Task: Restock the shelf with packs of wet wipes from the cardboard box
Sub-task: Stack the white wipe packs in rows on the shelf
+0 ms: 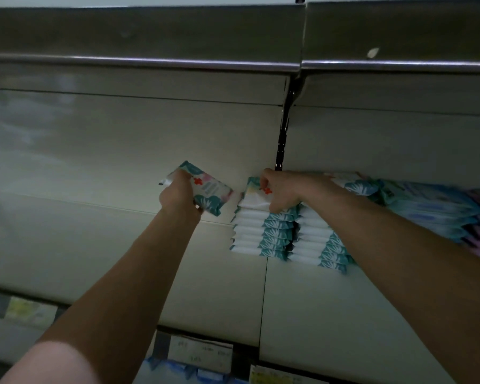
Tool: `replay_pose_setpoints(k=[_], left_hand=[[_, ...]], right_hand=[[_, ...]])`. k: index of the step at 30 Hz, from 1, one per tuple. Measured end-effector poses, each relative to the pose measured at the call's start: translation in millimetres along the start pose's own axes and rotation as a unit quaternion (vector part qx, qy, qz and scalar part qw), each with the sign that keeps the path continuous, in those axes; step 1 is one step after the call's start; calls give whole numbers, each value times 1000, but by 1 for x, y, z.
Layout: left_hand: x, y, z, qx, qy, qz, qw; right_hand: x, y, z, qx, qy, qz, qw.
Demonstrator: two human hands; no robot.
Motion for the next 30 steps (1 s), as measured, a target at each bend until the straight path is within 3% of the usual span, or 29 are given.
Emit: replay_pose_setpoints(k=[3,6,12,15,20,25,30], left_hand=[[-1,-3,7,-10,6,20,1000],[1,-8,18,29,23,5,999],[11,-12,41,120,78,-9,990],[16,-17,52,159,97,-24,982],[21,-20,64,165,148,8,975],[16,-15,61,113,294,59,947],[20,-13,64,116,338,81,931]], right_hand=[[-2,0,6,6,-26,3,1000],[-1,-2,0,11,-31,4,999],[-6,-9,-31,-126,150,22,980],[-9,-14,-27,-130,163,20,978],[-17,-17,-10,-131,33,-23,991],[-18,-17,-8,-119,-41,-30,992],[-15,-21,-9,-96,-95,-31,990]])
Point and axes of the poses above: each hand's wrist, its own y-axis towards the middle knuckle, its own z-axis out of the palm, x = y × z, the point moved 1 cm from there along y, towards the middle knuckle, and after that the axes turned 12 degrees about -x, right-handed, at the moved point
